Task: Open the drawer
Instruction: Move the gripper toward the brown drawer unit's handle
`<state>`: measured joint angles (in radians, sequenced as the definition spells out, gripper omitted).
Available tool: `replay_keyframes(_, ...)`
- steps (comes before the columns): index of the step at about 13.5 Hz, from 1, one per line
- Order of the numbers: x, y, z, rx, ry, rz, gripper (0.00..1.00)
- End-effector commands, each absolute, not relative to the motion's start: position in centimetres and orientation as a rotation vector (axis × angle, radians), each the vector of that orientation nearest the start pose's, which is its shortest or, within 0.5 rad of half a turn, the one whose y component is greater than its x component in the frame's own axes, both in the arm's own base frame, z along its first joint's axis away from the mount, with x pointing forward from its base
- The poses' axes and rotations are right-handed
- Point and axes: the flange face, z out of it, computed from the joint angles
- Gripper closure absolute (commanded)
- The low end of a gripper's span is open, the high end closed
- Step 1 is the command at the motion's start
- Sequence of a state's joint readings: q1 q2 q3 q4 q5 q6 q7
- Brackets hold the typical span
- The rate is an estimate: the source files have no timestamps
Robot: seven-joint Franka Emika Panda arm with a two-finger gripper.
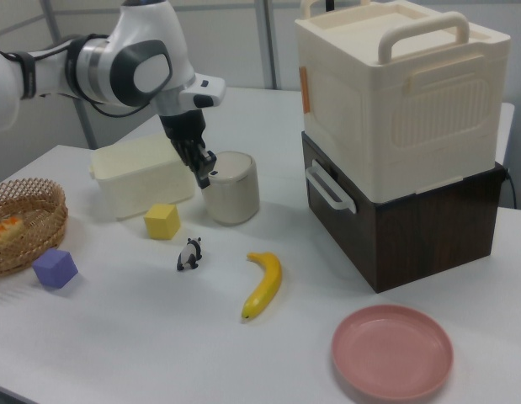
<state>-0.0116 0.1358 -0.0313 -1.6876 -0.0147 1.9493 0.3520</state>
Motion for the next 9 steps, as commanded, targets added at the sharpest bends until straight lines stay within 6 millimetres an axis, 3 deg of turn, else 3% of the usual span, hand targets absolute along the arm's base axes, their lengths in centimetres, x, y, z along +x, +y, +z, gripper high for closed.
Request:
replay_keyframes(1, 63.7, -4.4, 51.4, -3.009, 0.731, -0.358, 0.98)
replay_keyframes(6, 67.1, -6.8, 49.8, -2.990, 0.762, -0.579, 0.98)
replay_keyframes(9, 68.7, -9.6, 49.8, -2.953, 0.828, -0.705, 0.98)
